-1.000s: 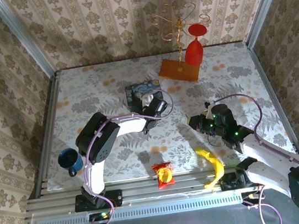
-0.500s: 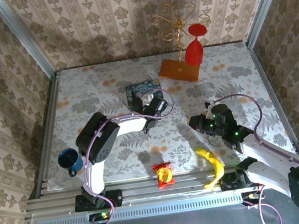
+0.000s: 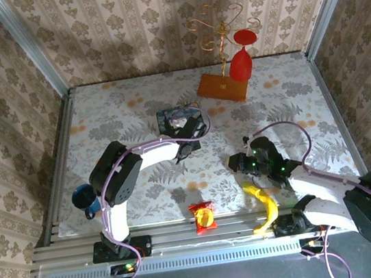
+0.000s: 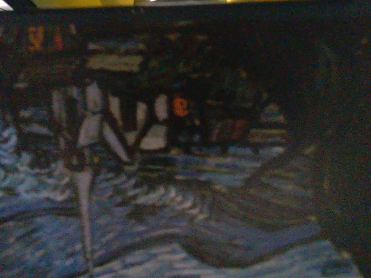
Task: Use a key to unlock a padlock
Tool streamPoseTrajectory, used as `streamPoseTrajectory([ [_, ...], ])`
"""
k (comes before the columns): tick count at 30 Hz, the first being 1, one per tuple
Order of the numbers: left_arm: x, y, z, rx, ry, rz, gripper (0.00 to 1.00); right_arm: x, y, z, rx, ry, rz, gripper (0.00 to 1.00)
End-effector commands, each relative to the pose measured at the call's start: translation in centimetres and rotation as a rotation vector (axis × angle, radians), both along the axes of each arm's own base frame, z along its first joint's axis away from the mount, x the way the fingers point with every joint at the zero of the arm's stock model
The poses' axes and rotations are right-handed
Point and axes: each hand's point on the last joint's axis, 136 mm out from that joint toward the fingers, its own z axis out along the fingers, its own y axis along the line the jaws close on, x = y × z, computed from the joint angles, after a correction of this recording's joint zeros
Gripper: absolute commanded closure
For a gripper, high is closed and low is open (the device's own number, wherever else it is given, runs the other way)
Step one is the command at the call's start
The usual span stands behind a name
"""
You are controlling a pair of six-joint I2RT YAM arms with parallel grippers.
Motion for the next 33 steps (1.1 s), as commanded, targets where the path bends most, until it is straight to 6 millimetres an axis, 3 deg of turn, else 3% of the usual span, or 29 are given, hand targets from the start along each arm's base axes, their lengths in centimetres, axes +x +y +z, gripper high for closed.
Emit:
streamPoseTrajectory([
  [1, -1.0, -1.0, 1.7, -0.13, 0.065, 0.058, 1.0, 1.3, 1.3, 1.1, 0.004, -0.1, 0.035, 1.0],
  [15, 0.7, -2.6, 2.1, -0.305, 0.103, 0.116, 1.0, 3.7, 5.0, -1.4, 0.039, -0.114, 0.125, 1.0],
  [21, 0.8, -2.6, 2.5, -0.353, 0.117, 0.126, 1.0, 5.1, 6.8, -2.0, 0.057, -0.132, 0.16, 1.0],
  [33, 0.8, -2.3, 2.7, -0.377, 0.125, 0.131, 1.0, 6.8, 8.4, -3.3, 0.062, -0.143, 0.169, 1.0],
])
